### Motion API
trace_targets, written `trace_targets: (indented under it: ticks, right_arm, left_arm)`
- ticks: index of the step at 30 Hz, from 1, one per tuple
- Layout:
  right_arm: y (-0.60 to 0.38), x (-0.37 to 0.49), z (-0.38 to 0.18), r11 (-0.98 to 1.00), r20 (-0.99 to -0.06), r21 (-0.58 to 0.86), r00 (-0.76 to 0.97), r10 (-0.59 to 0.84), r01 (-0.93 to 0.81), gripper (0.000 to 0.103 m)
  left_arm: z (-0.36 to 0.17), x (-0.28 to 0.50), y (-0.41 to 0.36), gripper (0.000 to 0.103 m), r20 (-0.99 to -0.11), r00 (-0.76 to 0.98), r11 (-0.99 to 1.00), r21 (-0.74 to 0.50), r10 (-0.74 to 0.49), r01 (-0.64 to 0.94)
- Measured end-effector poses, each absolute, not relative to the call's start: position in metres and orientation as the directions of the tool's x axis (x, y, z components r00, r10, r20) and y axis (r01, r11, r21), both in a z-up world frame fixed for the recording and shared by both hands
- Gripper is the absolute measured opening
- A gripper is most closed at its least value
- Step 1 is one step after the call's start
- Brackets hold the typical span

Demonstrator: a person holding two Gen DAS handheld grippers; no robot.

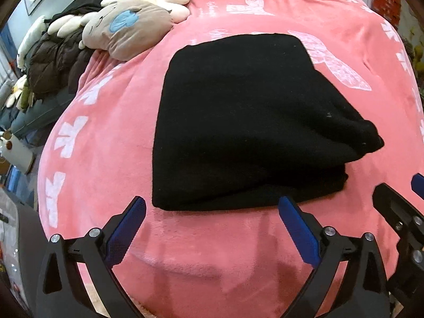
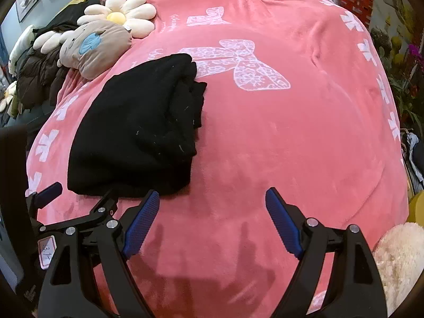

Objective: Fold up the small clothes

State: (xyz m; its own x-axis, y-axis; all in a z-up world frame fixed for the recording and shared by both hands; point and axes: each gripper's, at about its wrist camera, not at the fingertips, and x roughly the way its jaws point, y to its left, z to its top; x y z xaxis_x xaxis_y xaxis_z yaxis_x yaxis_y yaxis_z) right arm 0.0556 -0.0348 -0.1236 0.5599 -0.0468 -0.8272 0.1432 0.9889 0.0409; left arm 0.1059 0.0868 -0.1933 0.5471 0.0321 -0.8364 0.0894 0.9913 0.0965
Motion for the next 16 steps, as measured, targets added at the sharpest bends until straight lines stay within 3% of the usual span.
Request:
trace_targets:
  ticks: [16]
  right_arm:
    - [-0.0381,0.0498,-0.1225,0.989,-0.828,0.030,0.557,-0.057,0.146,0.082]
  left_arm:
    - [-0.1913,0.1062,0.0920,0.095,-0.840,0.543,0.996,0.034,-0.017,0.083]
